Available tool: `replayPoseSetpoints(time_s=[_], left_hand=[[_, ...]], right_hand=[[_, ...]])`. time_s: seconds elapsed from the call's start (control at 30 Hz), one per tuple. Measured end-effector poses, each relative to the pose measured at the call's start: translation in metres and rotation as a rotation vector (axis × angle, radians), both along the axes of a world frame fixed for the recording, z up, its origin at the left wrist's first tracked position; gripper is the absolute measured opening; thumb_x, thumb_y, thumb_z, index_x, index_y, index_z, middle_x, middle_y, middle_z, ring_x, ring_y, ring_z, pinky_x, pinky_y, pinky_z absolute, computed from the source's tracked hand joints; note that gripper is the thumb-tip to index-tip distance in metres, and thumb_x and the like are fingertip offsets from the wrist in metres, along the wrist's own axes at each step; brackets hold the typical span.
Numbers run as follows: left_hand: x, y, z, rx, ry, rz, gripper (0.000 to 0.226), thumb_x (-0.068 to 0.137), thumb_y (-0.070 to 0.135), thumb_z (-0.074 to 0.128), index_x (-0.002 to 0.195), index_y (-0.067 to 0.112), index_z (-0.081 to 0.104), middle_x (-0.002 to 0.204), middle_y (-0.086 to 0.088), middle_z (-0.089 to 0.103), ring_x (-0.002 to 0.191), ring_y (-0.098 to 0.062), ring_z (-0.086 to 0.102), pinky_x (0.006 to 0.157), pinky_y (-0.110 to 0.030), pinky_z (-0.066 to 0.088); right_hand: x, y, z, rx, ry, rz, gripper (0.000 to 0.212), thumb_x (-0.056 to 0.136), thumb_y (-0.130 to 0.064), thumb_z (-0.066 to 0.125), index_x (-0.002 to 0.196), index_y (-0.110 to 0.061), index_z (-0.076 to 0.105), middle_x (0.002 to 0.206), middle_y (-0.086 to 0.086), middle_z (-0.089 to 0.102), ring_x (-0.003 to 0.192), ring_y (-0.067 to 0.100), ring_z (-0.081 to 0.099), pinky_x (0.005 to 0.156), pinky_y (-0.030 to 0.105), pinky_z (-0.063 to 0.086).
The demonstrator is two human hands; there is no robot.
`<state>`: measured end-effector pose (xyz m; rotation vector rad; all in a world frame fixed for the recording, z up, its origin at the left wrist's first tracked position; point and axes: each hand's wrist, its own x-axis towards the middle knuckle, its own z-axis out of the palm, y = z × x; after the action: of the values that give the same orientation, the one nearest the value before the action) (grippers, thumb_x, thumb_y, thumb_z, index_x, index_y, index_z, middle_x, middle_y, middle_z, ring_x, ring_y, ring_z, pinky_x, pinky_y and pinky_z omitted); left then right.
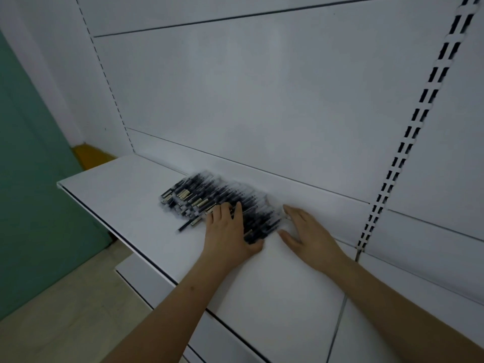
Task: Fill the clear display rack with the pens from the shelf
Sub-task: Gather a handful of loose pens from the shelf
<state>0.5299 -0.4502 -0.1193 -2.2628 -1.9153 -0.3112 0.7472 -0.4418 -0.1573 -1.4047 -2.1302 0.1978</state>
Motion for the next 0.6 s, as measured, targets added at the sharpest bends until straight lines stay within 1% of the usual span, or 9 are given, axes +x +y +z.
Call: replayPoseSetpoints(time_s=[0.03, 0.13, 0.27, 0.33, 0.5, 0.6], left_hand=[[0.002, 0.001, -0.001, -0.005, -0.013, -0.001, 0.104, 0.073, 0.078, 0.044, 0.151, 0.013, 0.019, 0.142, -0.012, 0.034, 0.131, -0.031, 0.03, 0.109, -0.042, 0.026], [0.005, 0.004, 0.0, -0.007, -0.03, -0.001, 0.101, 0.071, 0.076, 0.048, 0.146, 0.012, 0.026, 0.137, -0.012, 0.036, 0.126, -0.031, 0.034, 0.107, -0.041, 0.03], [0.01, 0.009, 0.008, -0.021, 0.033, 0.01, 0.094, 0.068, 0.074, 0.053, 0.134, 0.009, 0.036, 0.128, -0.014, 0.041, 0.118, -0.032, 0.039, 0.101, -0.041, 0.035], [0.013, 0.011, 0.011, -0.049, 0.055, 0.028, 0.092, 0.067, 0.074, 0.055, 0.128, 0.007, 0.04, 0.125, -0.015, 0.042, 0.115, -0.033, 0.041, 0.1, -0.041, 0.036], [0.014, 0.013, 0.015, -0.094, 0.058, 0.04, 0.088, 0.066, 0.073, 0.058, 0.121, 0.007, 0.043, 0.122, -0.015, 0.043, 0.113, -0.033, 0.042, 0.098, -0.041, 0.038], [0.014, 0.014, 0.016, -0.171, -0.005, 0.03, 0.083, 0.069, 0.069, 0.059, 0.12, 0.005, 0.044, 0.123, -0.015, 0.043, 0.115, -0.034, 0.043, 0.099, -0.042, 0.041]], right_hand=[[0.0, 0.0, 0.0, 0.007, 0.013, -0.011, 0.065, 0.097, -0.041, 0.055, 0.151, -0.013, 0.032, 0.146, 0.002, 0.046, 0.132, 0.014, 0.043, 0.11, 0.015, 0.023], [-0.001, -0.002, 0.002, 0.02, 0.034, -0.017, 0.061, 0.097, -0.036, 0.057, 0.149, -0.014, 0.036, 0.143, 0.0, 0.049, 0.129, 0.012, 0.044, 0.108, 0.013, 0.022], [-0.002, -0.002, 0.001, 0.058, 0.046, -0.018, 0.058, 0.096, -0.033, 0.06, 0.146, -0.012, 0.041, 0.139, 0.002, 0.053, 0.127, 0.015, 0.049, 0.108, 0.015, 0.026], [-0.002, -0.001, 0.002, 0.054, 0.053, -0.027, 0.057, 0.096, -0.033, 0.06, 0.146, -0.012, 0.042, 0.138, 0.002, 0.053, 0.126, 0.014, 0.049, 0.107, 0.015, 0.027], [-0.002, -0.001, 0.002, 0.041, 0.065, -0.04, 0.059, 0.096, -0.035, 0.059, 0.146, -0.011, 0.041, 0.141, 0.003, 0.052, 0.128, 0.015, 0.048, 0.11, 0.019, 0.028], [-0.002, -0.001, 0.002, 0.043, 0.06, -0.054, 0.059, 0.096, -0.036, 0.059, 0.146, -0.012, 0.041, 0.142, 0.002, 0.051, 0.129, 0.014, 0.047, 0.109, 0.017, 0.027]])
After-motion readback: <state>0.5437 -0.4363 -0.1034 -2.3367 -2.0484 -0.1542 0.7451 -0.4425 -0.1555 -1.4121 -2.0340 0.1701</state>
